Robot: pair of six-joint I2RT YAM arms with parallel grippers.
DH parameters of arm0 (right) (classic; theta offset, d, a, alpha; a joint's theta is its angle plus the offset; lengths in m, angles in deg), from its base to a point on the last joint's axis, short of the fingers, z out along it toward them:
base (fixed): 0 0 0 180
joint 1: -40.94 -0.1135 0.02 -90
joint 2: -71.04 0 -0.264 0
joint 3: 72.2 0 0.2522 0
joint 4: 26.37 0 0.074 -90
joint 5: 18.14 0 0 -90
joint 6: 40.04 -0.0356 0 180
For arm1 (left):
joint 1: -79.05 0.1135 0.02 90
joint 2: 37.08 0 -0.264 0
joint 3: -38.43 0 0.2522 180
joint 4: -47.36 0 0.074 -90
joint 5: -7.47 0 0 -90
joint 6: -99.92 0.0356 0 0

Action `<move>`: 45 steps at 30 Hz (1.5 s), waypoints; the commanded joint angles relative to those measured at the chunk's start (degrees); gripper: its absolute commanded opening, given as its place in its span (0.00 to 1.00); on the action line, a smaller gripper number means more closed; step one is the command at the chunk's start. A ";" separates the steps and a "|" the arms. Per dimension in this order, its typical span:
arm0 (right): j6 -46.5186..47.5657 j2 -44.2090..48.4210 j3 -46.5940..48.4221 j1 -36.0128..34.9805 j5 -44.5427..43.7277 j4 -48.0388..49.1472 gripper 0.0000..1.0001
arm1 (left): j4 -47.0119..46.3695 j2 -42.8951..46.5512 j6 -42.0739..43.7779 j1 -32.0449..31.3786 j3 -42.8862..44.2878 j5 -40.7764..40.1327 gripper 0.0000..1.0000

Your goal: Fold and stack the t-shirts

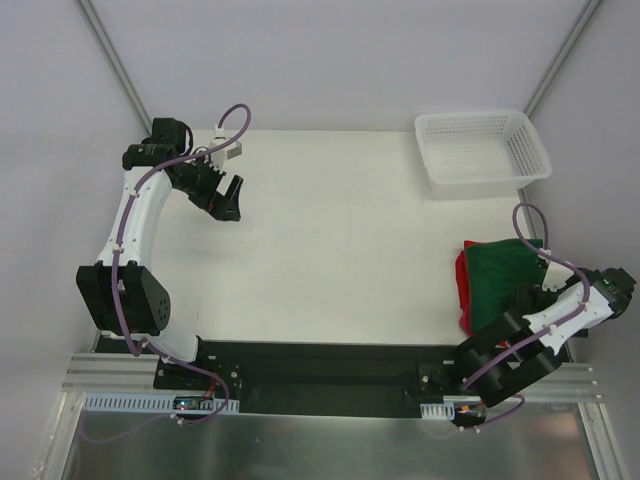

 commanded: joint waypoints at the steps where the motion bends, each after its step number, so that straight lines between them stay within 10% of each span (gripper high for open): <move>1: 1.17 7.99 6.58 -1.86 3.87 -9.73 0.96 | 0.71 1.14 0.35 -0.51 1.44 1.33 0.99; 18: -9.54 -8.48 12.38 -11.80 5.20 9.93 0.96 | 0.71 -0.36 0.08 -0.51 3.46 1.50 0.99; 45: -10.61 -25.99 24.25 -30.44 1.59 8.36 0.96 | 0.63 -0.44 0.09 -0.51 2.93 -1.05 0.99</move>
